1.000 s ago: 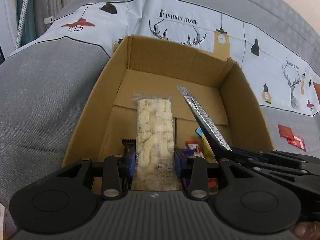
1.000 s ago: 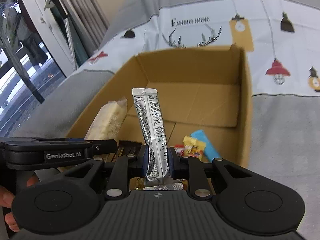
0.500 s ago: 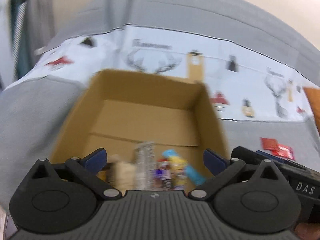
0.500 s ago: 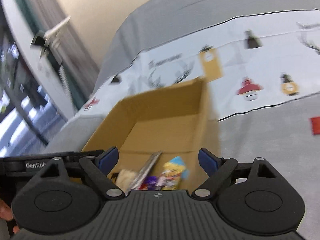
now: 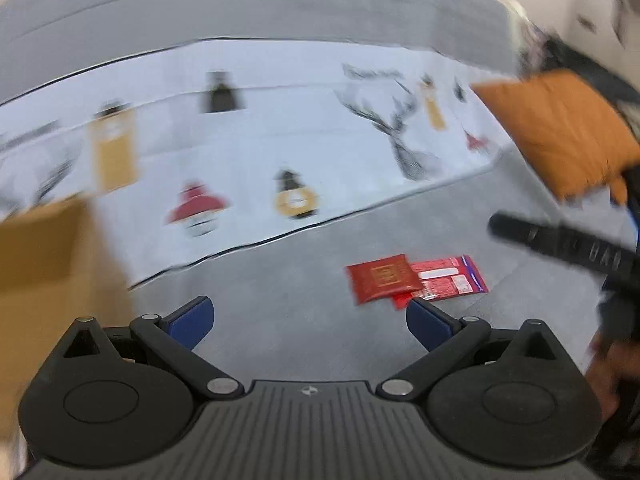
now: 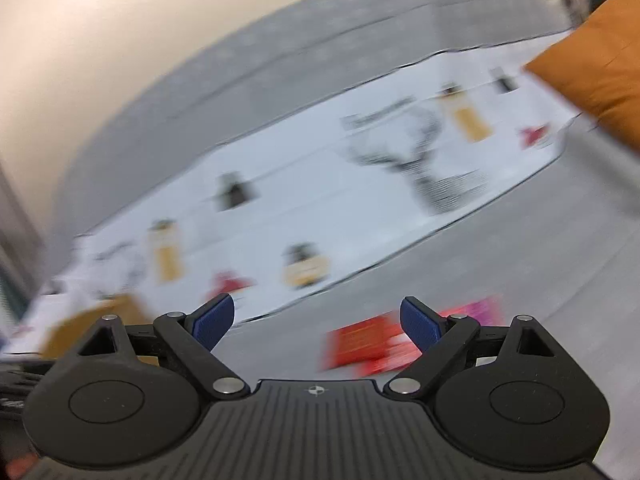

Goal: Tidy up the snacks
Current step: 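Grasp the red square packet with left tool while right tool grasps red-white wrapper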

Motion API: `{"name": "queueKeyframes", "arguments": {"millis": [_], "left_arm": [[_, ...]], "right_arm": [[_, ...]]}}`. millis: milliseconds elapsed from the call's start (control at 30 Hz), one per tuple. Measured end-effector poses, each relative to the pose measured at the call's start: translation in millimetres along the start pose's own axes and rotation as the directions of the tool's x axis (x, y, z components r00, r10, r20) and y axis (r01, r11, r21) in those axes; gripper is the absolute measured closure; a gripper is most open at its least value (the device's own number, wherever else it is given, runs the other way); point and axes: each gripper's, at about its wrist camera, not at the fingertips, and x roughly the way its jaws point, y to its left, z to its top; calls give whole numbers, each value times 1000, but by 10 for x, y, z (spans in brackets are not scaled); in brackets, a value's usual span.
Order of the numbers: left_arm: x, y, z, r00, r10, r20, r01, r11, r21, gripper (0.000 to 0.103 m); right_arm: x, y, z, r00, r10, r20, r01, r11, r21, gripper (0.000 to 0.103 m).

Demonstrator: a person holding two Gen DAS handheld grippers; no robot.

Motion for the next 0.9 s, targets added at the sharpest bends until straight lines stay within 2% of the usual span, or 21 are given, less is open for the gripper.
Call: {"name": "queueKeyframes", "arguments": {"millis": [100,167,200,233,300,367,467,533,567,600,633,700,767,800,833,867,900], "left_arm": [[568,-210,118,999,-14,-45,17,998,58,0],[884,-273,149,997,-39,-67,45,995,90,1],[1037,-312,152,996,-48,-75,57,992,115,2],[1179,-352,146,995,-62,-82,73,987,145,4],[1425,-406,130,991,-85,-100,103,975,196,5],[1633,-463,111,989,-101,-105,123,964,234,8],[1857,-467,115,982,-149,-118,172,961,216,11],[1904,-416,124,976,-187,-112,203,967,154,14],[1890,-418,133,976,-186,-110,201,968,152,16],[1869,-419,138,978,-178,-107,193,969,157,28],[1844,-407,144,981,-161,-106,176,973,150,42],[1789,-361,161,984,-134,-121,148,982,117,51],[1745,-287,162,985,-107,-138,118,990,72,53],[1716,-249,159,986,-87,-143,96,994,58,53],[1675,-210,156,986,-75,-147,82,996,47,54],[1651,-180,148,987,-65,-149,72,997,39,54],[1628,-151,139,987,-55,-151,60,998,27,54]], "right_arm": [[235,-556,85,997,-71,-20,72,993,95,14],[433,-890,5,985,-109,-130,137,965,223,32],[504,-1009,-70,978,-103,-181,152,946,286,47],[574,-1105,-166,970,-80,-232,160,922,352,50],[703,-1206,-324,958,-21,-286,149,889,433,50],[753,-1209,-346,963,-15,-270,135,890,435,53],[854,-1206,-310,968,-21,-251,129,898,422,49],[921,-1201,-283,974,0,-229,103,893,439,32],[962,-1186,-251,976,15,-216,82,898,433,27],[1038,-1151,-198,978,26,-209,65,905,421,18],[1120,-1123,-160,978,38,-206,48,916,398,13],[1224,-1052,-88,980,19,-199,45,949,311,14],[1340,-876,-75,980,-51,-193,84,983,165,26],[1359,-811,-81,977,-95,-190,117,987,107,47],[1371,-770,-85,973,-136,-189,150,987,63,78],[1382,-768,-80,970,-144,-195,158,986,55,82],[1381,-819,-71,972,-111,-207,135,985,107,88]]}}
